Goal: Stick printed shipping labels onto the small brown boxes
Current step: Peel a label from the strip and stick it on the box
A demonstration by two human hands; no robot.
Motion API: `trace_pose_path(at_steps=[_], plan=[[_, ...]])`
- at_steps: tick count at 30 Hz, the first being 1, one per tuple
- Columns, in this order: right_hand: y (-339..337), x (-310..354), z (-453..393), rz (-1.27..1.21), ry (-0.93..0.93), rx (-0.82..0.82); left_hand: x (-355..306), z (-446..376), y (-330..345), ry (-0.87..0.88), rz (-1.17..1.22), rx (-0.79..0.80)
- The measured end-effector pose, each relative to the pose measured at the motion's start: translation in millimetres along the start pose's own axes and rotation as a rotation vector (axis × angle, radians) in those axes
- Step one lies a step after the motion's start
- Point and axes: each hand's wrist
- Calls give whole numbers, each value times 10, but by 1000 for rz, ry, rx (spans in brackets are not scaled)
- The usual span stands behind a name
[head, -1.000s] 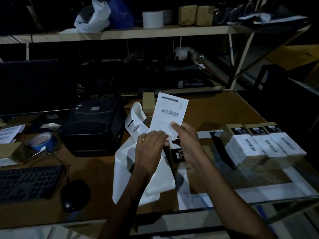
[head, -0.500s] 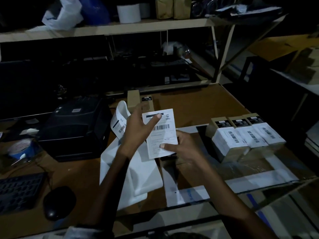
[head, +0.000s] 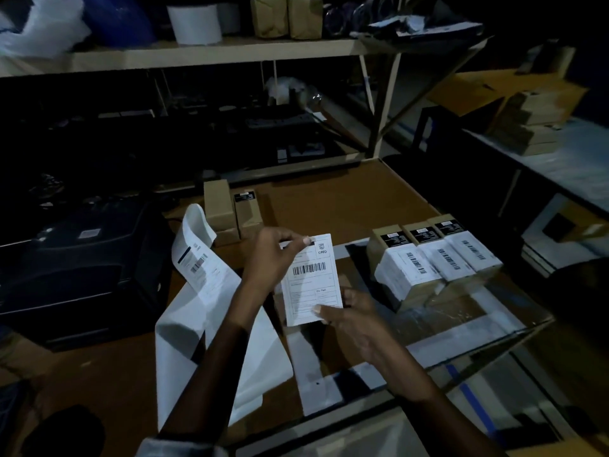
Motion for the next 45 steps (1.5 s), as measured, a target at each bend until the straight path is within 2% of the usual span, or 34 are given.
trace_pose_path(at_steps=[6,12,16,21,24,33,37,45], plan=[[-85,-118,11,-91,88,-188,151,-104,219,-32,62,98],[-85,-268,84,-182,62,-287,262,-224,391,-22,45,141],[-93,-295,77,-215,118,-380,328,-278,404,-104,179,205],[-126,-281,-20,-330,332,-320,405,-273,500,-124,245,205],[-58,-307,-57,-358,399,-299,456,-294,544,-181,247,219],[270,-516,9,-364,331,-406,746,-271,372,-372,121,187],[236,-497,4,-346,226,-434,803,-254,366,-379,145,174],[4,-586,-141,-422,181,-493,679,-371,661,-399,195,297]])
Point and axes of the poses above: each hand's wrist, its own z-axis away from the middle knuckle, its own y-axis out of the palm, x = y × z, and after that the axes turned 3 degrees about -y, right-handed
